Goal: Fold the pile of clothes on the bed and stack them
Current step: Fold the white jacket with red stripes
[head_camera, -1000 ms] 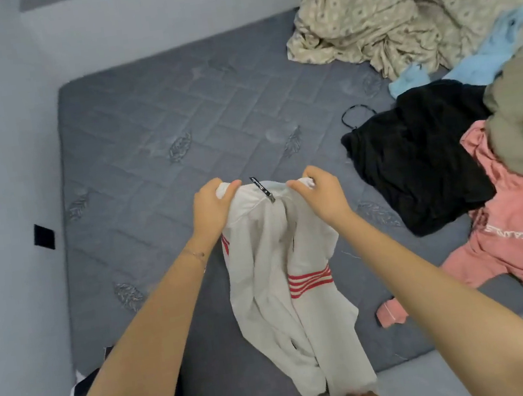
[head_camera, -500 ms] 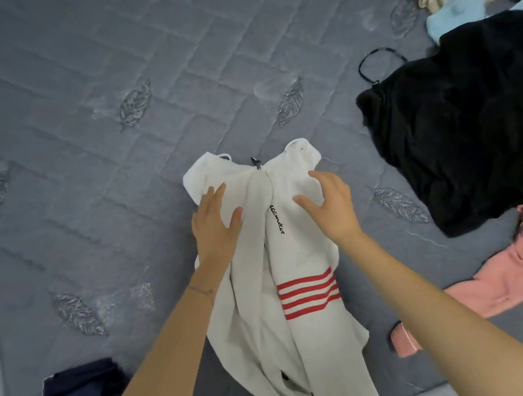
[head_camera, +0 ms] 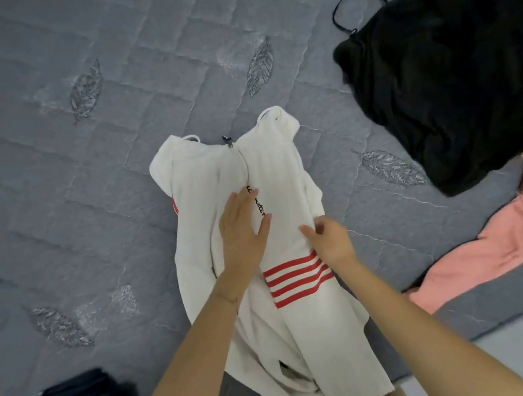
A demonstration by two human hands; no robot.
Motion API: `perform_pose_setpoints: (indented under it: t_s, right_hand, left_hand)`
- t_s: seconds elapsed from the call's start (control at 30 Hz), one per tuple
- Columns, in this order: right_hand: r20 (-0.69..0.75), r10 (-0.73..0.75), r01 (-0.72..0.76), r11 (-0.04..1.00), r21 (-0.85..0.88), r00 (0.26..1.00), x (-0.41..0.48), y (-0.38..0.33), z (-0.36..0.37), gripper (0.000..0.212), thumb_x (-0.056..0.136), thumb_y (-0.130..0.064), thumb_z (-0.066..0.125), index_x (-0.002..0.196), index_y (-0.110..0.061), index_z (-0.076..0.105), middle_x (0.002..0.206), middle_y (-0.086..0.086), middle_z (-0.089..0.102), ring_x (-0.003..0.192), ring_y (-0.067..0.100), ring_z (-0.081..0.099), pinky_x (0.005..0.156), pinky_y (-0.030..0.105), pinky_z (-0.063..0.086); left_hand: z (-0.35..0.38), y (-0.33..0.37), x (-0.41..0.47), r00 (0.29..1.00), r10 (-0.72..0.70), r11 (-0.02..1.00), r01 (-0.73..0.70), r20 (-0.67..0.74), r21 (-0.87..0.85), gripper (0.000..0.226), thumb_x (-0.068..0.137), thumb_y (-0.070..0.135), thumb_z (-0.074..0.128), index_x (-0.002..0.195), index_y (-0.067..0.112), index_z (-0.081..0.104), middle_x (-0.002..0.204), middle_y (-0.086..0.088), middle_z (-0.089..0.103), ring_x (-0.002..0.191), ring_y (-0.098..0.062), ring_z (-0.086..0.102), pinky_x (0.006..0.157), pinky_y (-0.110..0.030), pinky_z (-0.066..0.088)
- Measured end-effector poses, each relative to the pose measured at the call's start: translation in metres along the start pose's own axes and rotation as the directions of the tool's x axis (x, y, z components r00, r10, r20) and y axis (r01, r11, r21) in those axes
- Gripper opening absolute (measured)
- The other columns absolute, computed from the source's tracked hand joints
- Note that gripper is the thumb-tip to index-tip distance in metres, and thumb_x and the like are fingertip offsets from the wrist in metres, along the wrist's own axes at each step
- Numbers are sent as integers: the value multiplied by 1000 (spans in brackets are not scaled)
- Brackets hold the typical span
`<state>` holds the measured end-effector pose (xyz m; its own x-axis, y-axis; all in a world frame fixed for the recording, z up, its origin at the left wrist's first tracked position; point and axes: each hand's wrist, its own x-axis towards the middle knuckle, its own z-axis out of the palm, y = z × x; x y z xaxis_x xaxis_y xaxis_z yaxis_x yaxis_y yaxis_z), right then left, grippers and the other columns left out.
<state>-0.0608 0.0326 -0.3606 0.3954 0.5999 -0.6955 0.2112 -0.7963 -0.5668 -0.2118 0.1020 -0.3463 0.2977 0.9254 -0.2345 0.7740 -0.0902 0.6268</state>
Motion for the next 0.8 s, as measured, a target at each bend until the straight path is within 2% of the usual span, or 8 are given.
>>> perform_pose_setpoints:
  t_s: [0.07,0.13,0.33,0.47,0.57,0.67,0.73,0.8]
  right_hand:
    - [-61,-76,78,996,41,995,-4,1,-1,35,95,-25,59,70,-11,40,64,5,41,61,17,39,61,34,37]
    - [-126,-143,156,983,94,982,-6,-4,-4,39,96,-23,57,66,-15,33,60,-1,34,56,11,31,56,30,30]
    - [-184,-182,219,954,207,966,-10,-20,-19,28,101,-22,47,75,-18,39,62,-7,41,52,4,38,55,25,34]
    - [-216,-257,304,927,219,942,-2,-28,-47,26,100,-20,50,75,-15,43,61,-9,39,51,0,37,53,19,33]
    - [-175,-338,365,919,153,925,9,-38,-73,27,97,-20,57,74,-20,43,61,-9,40,51,2,37,54,19,34]
    - [-104,-427,427,904,-20,898,20,-45,-99,27,94,-23,60,74,-23,41,60,-9,38,51,8,34,52,25,30]
    - [-52,-469,461,879,-119,882,27,-49,-113,16,93,-22,60,83,-20,47,61,-10,42,54,9,38,54,29,30]
    - [-28,-523,516,847,-128,852,33,-52,-124,8,92,-16,62,96,-12,56,66,-15,45,59,8,40,57,21,30]
  left_hand:
    - [6,3,-3,1000,20,1000,-20,-9,19,47,96,27,58,139,12,48,147,-8,45,141,-27,33,118,-40,23]
    - [11,7,-3,1000,28,1000,-28,-7,5,44,96,28,58,136,13,51,143,-8,49,136,-27,40,116,-39,27]
    - [21,32,8,975,-155,942,195,161,-274,49,100,29,49,147,21,35,149,1,40,133,-17,41,111,-33,35]
    - [20,52,21,981,-65,926,128,184,-354,47,103,20,41,149,23,32,149,2,39,131,-14,42,108,-28,35]
    - [24,72,37,985,50,971,-9,165,-238,47,104,13,38,150,19,31,152,-9,33,139,-23,32,116,-41,27]
    - [29,94,54,988,89,996,-88,130,-14,48,104,18,38,150,30,30,158,-13,20,145,-29,19,118,-42,17]
    - [33,108,66,975,169,980,-181,146,79,48,104,19,38,149,34,33,161,-8,11,149,-24,7,117,-41,6]
    - [36,121,81,940,222,967,-247,259,67,47,102,13,37,145,31,40,160,2,19,149,-18,3,116,-42,-4]
